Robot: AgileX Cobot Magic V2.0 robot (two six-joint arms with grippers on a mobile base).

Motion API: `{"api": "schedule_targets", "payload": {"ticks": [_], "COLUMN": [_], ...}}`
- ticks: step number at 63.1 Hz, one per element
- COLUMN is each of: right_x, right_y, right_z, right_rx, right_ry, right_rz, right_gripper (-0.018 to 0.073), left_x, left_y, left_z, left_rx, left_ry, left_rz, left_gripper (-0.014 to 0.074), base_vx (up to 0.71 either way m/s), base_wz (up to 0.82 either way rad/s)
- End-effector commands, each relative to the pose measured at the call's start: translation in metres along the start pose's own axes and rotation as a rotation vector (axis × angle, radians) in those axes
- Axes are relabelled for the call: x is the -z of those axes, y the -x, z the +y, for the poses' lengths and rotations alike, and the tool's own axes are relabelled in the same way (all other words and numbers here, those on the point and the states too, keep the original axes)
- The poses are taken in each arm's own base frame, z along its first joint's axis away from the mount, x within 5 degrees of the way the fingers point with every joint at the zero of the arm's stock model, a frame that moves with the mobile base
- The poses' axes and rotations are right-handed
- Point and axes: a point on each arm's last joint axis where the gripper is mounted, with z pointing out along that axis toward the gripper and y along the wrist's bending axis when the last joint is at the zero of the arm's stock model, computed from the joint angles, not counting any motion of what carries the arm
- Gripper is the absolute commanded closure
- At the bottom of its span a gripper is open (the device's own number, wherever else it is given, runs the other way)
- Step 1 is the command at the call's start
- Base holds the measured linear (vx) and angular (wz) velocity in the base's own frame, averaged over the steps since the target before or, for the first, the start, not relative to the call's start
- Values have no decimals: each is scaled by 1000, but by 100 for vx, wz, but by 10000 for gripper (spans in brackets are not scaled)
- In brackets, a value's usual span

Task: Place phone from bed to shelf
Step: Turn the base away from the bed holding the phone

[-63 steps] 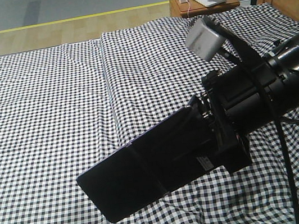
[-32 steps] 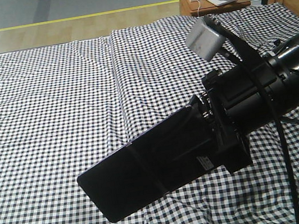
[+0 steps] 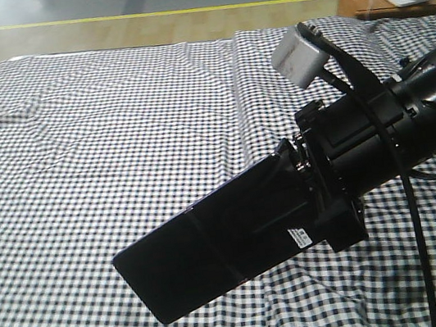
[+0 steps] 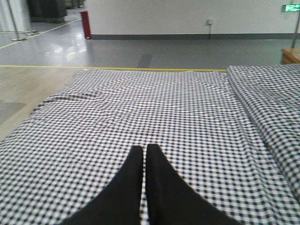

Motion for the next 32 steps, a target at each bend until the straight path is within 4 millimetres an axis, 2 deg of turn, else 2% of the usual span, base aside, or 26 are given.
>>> {"api": "schedule_targets", "payload": {"ticks": [1, 32], "right_x": [10, 10], "right_y": [10, 10], "right_z": [19, 19], "right_rx": [31, 31], "right_ry": [75, 75], "right_rz": [-57, -57], "right_gripper": [561, 561], "left_x": [0, 0], "left_y": [4, 4], "left_z": [0, 0], "left_rx": [9, 9], "left_ry": [3, 3], "left_rz": [-71, -71], "left_gripper": [595, 595], "base_vx": [-6, -6], "base_wz": [39, 38]}}
